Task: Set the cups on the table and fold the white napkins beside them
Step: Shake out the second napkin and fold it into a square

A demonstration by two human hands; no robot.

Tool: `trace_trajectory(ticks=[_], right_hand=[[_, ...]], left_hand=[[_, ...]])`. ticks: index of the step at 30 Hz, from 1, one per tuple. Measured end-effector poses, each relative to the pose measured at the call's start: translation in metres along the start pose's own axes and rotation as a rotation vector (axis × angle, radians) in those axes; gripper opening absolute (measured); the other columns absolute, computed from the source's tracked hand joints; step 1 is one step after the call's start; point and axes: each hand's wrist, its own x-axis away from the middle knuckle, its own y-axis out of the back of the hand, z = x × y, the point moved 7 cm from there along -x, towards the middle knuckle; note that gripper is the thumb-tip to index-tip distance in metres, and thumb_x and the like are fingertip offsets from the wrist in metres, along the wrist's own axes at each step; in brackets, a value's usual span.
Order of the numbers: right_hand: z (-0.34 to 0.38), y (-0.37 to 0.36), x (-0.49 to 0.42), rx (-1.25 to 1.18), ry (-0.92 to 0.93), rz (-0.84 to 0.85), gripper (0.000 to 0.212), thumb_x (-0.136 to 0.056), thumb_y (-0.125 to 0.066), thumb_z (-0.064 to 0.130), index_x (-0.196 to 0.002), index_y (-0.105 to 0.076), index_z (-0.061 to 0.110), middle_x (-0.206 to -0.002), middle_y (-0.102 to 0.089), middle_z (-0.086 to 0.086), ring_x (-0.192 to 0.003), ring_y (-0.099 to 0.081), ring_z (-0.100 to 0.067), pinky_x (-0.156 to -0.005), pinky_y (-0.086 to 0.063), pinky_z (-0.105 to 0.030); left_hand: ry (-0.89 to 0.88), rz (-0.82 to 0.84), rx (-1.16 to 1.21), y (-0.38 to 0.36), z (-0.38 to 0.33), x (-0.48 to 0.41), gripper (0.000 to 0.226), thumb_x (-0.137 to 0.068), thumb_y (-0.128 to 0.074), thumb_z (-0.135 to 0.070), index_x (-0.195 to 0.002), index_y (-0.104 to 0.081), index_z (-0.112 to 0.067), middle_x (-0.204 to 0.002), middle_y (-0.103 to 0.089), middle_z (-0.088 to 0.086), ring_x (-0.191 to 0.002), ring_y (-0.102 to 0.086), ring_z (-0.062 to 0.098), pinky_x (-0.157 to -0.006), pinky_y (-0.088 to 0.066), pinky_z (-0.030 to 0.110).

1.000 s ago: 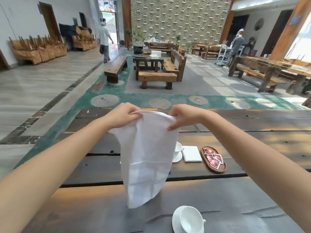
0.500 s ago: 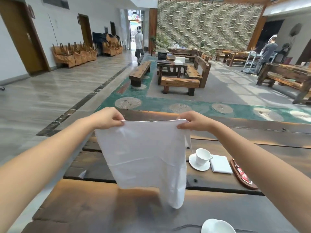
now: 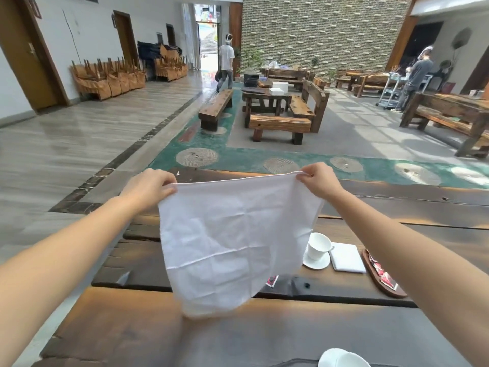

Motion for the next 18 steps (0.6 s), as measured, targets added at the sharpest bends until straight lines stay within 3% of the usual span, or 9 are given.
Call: trace_trajectory(ticks=[2,5,7,9,11,14,18], right_hand=[[0.000,0.010,-0.009,-0.020,-0.002,-0.082,0.033,-0.089,-0.055,0.016,-0.056,-0.051,0.014,-0.056,-0.047,-0.002,-0.073,-0.046,-0.028,-0.064,-0.038,-0.033],[0.001,0.025,-0.023,-0.081,0.002,-0.179,0.017,-0.090,-0.056,0.019,-0.082,-0.071,0.016,-0.081,-0.066,-0.006,-0.087,-0.057,-0.027,-0.074,-0.047,-0.036],[0.001,0.033,-0.030,-0.141,0.021,-0.223,0.016,-0.089,-0.059,0.020,-0.094,-0.074,0.017,-0.093,-0.071,-0.005,-0.093,-0.060,-0.021,-0.082,-0.049,-0.036],[0.000,0.036,-0.033,-0.203,0.053,-0.184,0.014,-0.088,-0.062,0.019,-0.095,-0.074,0.015,-0.090,-0.070,-0.004,-0.088,-0.059,-0.016,-0.077,-0.047,-0.030],[-0.006,0.029,-0.030,-0.293,0.054,-0.015,0.014,-0.088,-0.065,0.017,-0.097,-0.073,0.009,-0.086,-0.066,-0.004,-0.080,-0.057,-0.014,-0.071,-0.045,-0.027],[-0.026,0.007,-0.008,-0.353,-0.039,0.345,0.014,-0.087,-0.067,0.019,-0.097,-0.072,0.010,-0.086,-0.066,-0.004,-0.076,-0.058,-0.014,-0.067,-0.046,-0.026],[-0.055,-0.032,0.041,-0.314,-0.149,0.754,0.004,-0.087,-0.066,0.015,-0.086,-0.070,0.015,-0.079,-0.065,-0.003,-0.067,-0.060,-0.015,-0.064,-0.047,-0.027]], left_hand=[[0.057,-0.107,0.089,0.009,0.004,-0.008,0.009,-0.088,-0.061,-0.025,-0.090,-0.069,-0.023,-0.097,-0.070,0.005,-0.097,-0.061,0.030,-0.071,-0.045,0.036],[0.107,-0.275,0.222,0.029,0.011,-0.019,0.010,-0.085,-0.062,-0.017,-0.088,-0.072,-0.018,-0.094,-0.072,0.009,-0.096,-0.063,0.031,-0.074,-0.048,0.039],[0.126,-0.349,0.279,0.040,0.016,-0.024,0.012,-0.085,-0.062,-0.014,-0.090,-0.073,-0.015,-0.096,-0.072,0.010,-0.098,-0.063,0.030,-0.082,-0.049,0.040],[0.118,-0.343,0.371,0.043,0.018,-0.029,0.012,-0.085,-0.062,-0.009,-0.092,-0.071,-0.009,-0.093,-0.070,0.010,-0.093,-0.061,0.023,-0.078,-0.047,0.030],[0.122,-0.189,0.542,0.036,0.019,-0.031,0.008,-0.086,-0.060,-0.003,-0.091,-0.067,-0.004,-0.089,-0.063,0.010,-0.082,-0.055,0.015,-0.068,-0.042,0.022],[0.215,0.200,0.780,0.011,0.021,-0.014,0.011,-0.089,-0.058,-0.002,-0.082,-0.060,-0.010,-0.083,-0.062,0.009,-0.073,-0.055,0.015,-0.063,-0.046,0.019],[0.226,0.583,0.695,-0.024,0.022,0.028,0.009,-0.088,-0.061,-0.004,-0.080,-0.061,-0.008,-0.070,-0.066,0.001,-0.056,-0.060,0.005,-0.047,-0.044,0.009]])
